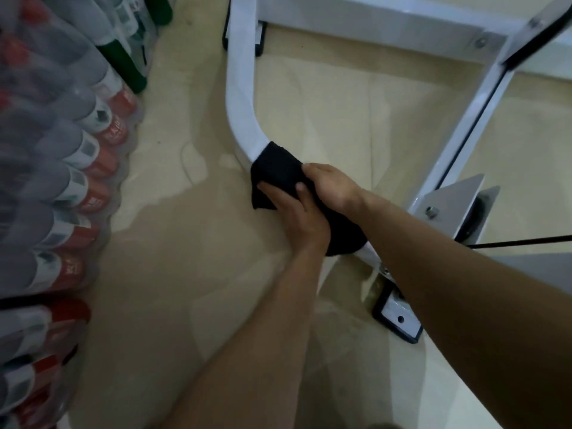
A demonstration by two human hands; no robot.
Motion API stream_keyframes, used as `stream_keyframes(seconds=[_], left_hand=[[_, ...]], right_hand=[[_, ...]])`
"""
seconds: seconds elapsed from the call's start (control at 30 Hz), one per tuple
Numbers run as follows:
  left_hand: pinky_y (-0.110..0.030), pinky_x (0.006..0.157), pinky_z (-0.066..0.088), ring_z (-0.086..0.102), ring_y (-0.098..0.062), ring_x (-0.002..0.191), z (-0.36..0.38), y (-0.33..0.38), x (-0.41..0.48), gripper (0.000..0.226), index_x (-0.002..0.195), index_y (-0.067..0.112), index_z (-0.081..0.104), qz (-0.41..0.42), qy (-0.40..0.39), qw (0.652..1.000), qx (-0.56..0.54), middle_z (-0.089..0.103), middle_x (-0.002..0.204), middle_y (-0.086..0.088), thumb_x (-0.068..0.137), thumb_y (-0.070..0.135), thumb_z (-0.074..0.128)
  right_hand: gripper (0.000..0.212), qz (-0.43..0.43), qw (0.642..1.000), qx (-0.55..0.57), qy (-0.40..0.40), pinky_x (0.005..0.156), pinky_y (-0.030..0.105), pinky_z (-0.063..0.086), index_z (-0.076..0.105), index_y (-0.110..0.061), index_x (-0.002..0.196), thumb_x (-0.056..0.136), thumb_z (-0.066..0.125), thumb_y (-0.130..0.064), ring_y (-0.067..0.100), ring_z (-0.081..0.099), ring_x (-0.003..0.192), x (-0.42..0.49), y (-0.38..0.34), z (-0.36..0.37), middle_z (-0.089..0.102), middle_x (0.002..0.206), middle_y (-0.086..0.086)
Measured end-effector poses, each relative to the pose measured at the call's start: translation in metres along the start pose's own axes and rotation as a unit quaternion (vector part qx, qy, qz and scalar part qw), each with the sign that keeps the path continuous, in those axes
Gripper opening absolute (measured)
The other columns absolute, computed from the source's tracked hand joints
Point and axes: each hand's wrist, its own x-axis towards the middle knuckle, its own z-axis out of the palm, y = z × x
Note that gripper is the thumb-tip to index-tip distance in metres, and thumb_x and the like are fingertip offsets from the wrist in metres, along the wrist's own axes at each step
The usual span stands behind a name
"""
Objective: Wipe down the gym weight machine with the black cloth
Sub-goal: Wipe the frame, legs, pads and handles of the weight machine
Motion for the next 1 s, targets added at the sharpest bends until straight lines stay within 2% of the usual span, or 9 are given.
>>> stream_keyframes(seconds=[0.13, 0.23, 0.37, 0.47, 0.57, 0.67, 0.77, 0.87, 1.0], left_hand=[[-0.036, 0.118, 0.029, 0.027, -0.025, 0.148, -0.031, 0.021, 0.062, 0.07, 0.158, 0.012, -0.004, 0.052, 0.034, 0.998, -0.002, 0.013, 0.165, -0.011, 0.106, 0.035, 0.036], [-0.03, 0.116, 0.03, 0.028, -0.022, 0.147, -0.032, 0.023, 0.059, 0.069, 0.158, 0.013, -0.002, 0.075, 0.035, 0.996, 0.03, 0.014, 0.165, -0.01, 0.106, 0.035, 0.036], [-0.025, 0.12, 0.021, 0.032, -0.029, 0.145, -0.009, 0.004, -0.002, 0.082, 0.156, 0.013, -0.015, 0.032, 0.014, 0.993, 0.11, 0.016, 0.164, -0.017, 0.101, 0.057, 0.027], [-0.036, 0.112, 0.039, 0.039, -0.029, 0.142, 0.001, -0.007, -0.034, 0.088, 0.145, 0.029, -0.036, 0.009, -0.062, 0.994, 0.09, 0.016, 0.165, -0.014, 0.084, 0.077, 0.005], [-0.036, 0.107, 0.041, 0.043, -0.028, 0.138, -0.005, 0.006, -0.001, 0.083, 0.156, 0.022, -0.019, -0.042, -0.038, 0.998, 0.007, 0.023, 0.163, -0.012, 0.098, 0.063, 0.024], [-0.039, 0.113, 0.037, 0.04, -0.027, 0.141, -0.024, 0.018, 0.058, 0.071, 0.159, 0.02, -0.002, -0.019, 0.012, 0.999, -0.031, 0.026, 0.161, -0.011, 0.104, 0.046, 0.035], [-0.03, 0.116, 0.03, 0.033, -0.02, 0.145, -0.053, 0.035, 0.104, 0.061, 0.159, 0.021, 0.008, 0.026, -0.021, 0.999, -0.031, 0.027, 0.162, -0.005, 0.107, 0.039, 0.034], [-0.019, 0.106, 0.023, 0.029, -0.017, 0.146, -0.068, 0.052, 0.122, 0.057, 0.159, 0.02, 0.01, 0.061, -0.053, 0.996, -0.023, 0.024, 0.163, -0.003, 0.108, 0.033, 0.033], [-0.022, 0.107, 0.026, 0.03, -0.017, 0.146, -0.065, 0.037, 0.084, 0.062, 0.159, 0.022, 0.001, 0.054, -0.057, 0.997, 0.015, 0.019, 0.165, -0.002, 0.108, 0.038, 0.031]], right_hand=[[0.036, -0.047, 0.998, -0.036, -0.029, 0.104, 0.037, 0.04, 0.066, -0.019, 0.109, 0.107, 0.033, -0.032, 0.019, 0.059, 0.111, 0.03, -0.028, 0.012, 0.066, 0.12, 0.005], [0.042, -0.063, 0.993, -0.101, 0.008, 0.105, 0.036, 0.038, 0.059, -0.022, 0.134, 0.107, 0.03, -0.038, 0.023, 0.055, 0.124, 0.024, -0.021, 0.014, 0.061, 0.136, 0.004], [0.04, -0.055, 0.977, -0.189, 0.087, 0.089, 0.035, 0.042, 0.054, -0.028, 0.136, 0.106, 0.031, -0.04, 0.028, 0.059, 0.117, -0.016, 0.019, 0.004, 0.065, 0.128, 0.004], [0.039, -0.03, 0.979, -0.185, 0.078, 0.086, 0.032, 0.039, 0.051, -0.028, 0.14, 0.107, 0.031, -0.034, 0.025, 0.058, 0.116, -0.021, 0.028, -0.002, 0.065, 0.128, 0.003], [0.04, -0.035, 0.987, -0.15, 0.05, 0.095, 0.032, 0.04, 0.053, -0.026, 0.139, 0.108, 0.028, -0.035, 0.024, 0.055, 0.122, 0.004, 0.005, 0.006, 0.062, 0.135, 0.003], [0.043, -0.072, 0.984, -0.156, 0.046, 0.103, 0.036, 0.039, 0.051, -0.02, 0.14, 0.109, 0.026, -0.035, 0.028, 0.054, 0.126, 0.043, -0.027, 0.024, 0.059, 0.139, 0.008], [0.044, -0.094, 0.982, -0.156, 0.05, 0.097, 0.035, 0.039, 0.054, -0.015, 0.132, 0.109, 0.023, -0.036, 0.031, 0.054, 0.124, 0.07, -0.054, 0.036, 0.06, 0.135, 0.011], [0.047, -0.095, 0.984, -0.145, 0.037, 0.096, 0.036, 0.038, 0.058, -0.016, 0.129, 0.109, 0.023, -0.04, 0.03, 0.054, 0.123, 0.073, -0.057, 0.033, 0.061, 0.133, 0.01], [0.043, -0.087, 0.972, -0.21, 0.065, 0.081, 0.037, 0.04, 0.059, -0.023, 0.115, 0.106, 0.026, -0.048, 0.031, 0.061, 0.107, 0.044, -0.033, 0.027, 0.067, 0.118, 0.008]])
